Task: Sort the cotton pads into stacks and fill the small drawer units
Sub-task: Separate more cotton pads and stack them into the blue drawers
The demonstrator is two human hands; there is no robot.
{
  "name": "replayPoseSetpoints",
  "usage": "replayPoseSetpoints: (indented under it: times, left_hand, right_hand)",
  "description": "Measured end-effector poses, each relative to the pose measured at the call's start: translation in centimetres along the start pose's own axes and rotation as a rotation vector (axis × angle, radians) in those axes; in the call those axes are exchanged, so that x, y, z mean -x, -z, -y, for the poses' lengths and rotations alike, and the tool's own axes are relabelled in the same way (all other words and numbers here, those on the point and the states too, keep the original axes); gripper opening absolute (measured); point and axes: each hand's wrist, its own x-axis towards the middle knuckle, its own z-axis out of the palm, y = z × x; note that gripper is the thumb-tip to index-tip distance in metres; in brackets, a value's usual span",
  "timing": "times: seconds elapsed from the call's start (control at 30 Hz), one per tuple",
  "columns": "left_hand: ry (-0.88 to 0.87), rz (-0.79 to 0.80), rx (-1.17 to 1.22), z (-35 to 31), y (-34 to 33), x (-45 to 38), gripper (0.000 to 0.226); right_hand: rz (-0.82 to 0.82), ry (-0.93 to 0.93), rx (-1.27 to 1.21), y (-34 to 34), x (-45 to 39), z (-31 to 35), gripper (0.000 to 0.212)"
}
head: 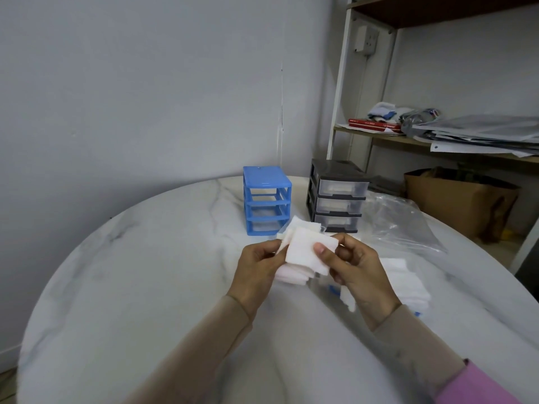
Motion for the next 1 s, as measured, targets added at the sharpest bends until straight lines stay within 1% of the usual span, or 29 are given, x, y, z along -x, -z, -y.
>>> replayPoseSetpoints:
  times: [0.1,0.2,0.33,0.47,0.53,0.6,0.7,0.73,0.8,0.83,0.93,1.0]
  left_hand:
    - [-0.013,0.013,-0.01,0.1,-0.1,0.1,0.021]
    - [-0.034,0.01,-0.025,0.1,-0.1,0.1,0.023]
    - [-0.031,0.017,-0.031,0.1,-0.2,0.1,0.022]
    - [0.059,0.029,0.033,0.1,-0.4,0.2,0.019]
    - [0.129,0.036,0.099,-0.2,-0.5,0.1,0.024]
    - [0.134,0.058,0.109,-0.3,-0.5,0.1,0.027]
    - [0.035,0.086,0.045,-0.4,-0.6,0.3,0.013]
    - [0.015,0.085,0.018,-0.4,-0.6,0.3,0.009]
    - [0.019,0.07,0.012,-0.2,-0.6,0.2,0.01]
    - [0.031,0.062,0.019,-0.1,-0.5,0.1,0.012]
    - [0.061,0.032,0.015,0.1,-0.3,-0.1,0.016]
    - [0.078,-0.005,0.032,0.0,-0.3,-0.1,0.015]
  right_hand:
    - [-0.01,-0.01,0.0,-0.1,0.1,-0.1,0.016]
    - [-0.022,0.002,0.058,-0.1,0.1,-0.4,0.021]
    - [-0.04,-0.012,0.1,-0.1,0.2,-0.6,0.022]
    - [-0.065,-0.017,0.121,0.0,0.1,-0.6,0.027]
    - [-0.073,-0.009,0.134,0.1,0.1,-0.6,0.028]
    - [-0.078,0.002,0.142,0.2,0.1,-0.6,0.026]
    - [-0.09,0.022,0.143,0.1,0.0,-0.7,0.018]
    - [-0.105,0.022,0.149,0.2,-0.1,-0.8,0.019]
    - [-0.125,0.007,0.166,0.3,-0.3,-1.0,0.023]
    - [-0.122,-0.004,0.18,0.3,-0.4,-1.0,0.022]
    - [-0.066,-0.019,0.222,0.4,-0.4,-1.0,0.01]
    - [-0.053,-0.001,0.214,0.4,-0.3,-0.8,0.009]
